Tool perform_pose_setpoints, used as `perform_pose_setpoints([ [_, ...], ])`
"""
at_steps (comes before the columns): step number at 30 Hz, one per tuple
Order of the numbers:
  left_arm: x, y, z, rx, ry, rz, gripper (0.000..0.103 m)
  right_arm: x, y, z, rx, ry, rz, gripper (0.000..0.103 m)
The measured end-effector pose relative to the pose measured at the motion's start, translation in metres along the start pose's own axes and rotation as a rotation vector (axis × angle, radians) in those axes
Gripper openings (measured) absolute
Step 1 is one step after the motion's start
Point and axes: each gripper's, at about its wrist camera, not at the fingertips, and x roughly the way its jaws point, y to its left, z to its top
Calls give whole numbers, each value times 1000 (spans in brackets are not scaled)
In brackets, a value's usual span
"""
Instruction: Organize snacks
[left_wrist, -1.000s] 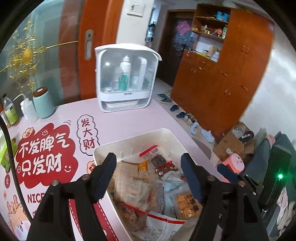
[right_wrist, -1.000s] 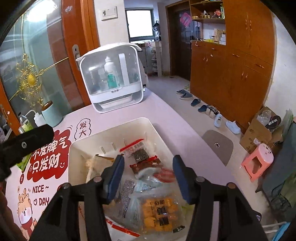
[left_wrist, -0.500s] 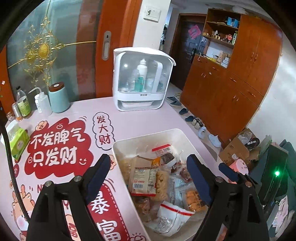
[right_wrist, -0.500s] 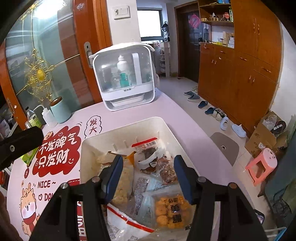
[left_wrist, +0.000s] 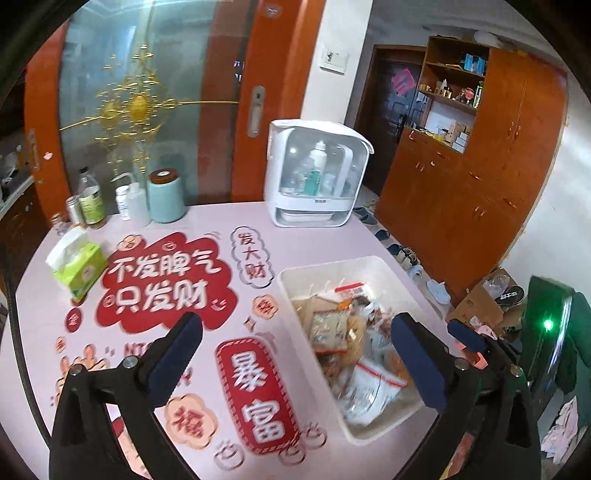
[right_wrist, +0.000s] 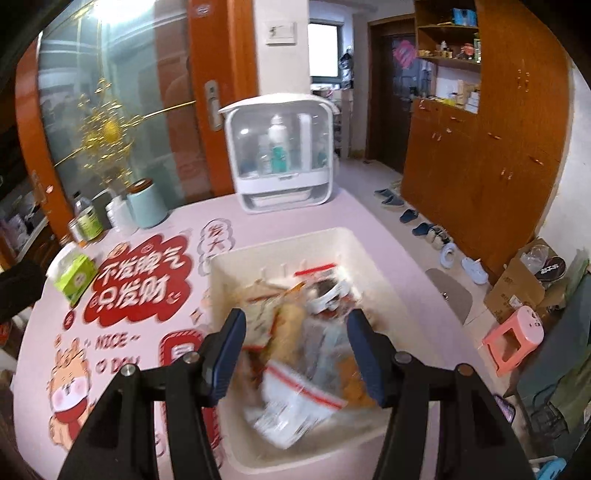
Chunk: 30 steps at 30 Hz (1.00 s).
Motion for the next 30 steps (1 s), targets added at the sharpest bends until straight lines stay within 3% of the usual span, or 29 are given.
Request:
perform_pose_setpoints([
  [6,-48,25,-28,-12,38,42,102,-37,28,-16,-26,27,26,58],
  [16,-113,54,-64,-65,38,185,102,-102,66,-34,-93,16,130,58],
  [24,-133,63,-73,-127,28,277,102,-141,87,-49,-164,4,219,58],
  [30,-131,57,-83,-113,64,333,102,-143,92,-54,-188,28,217,62],
])
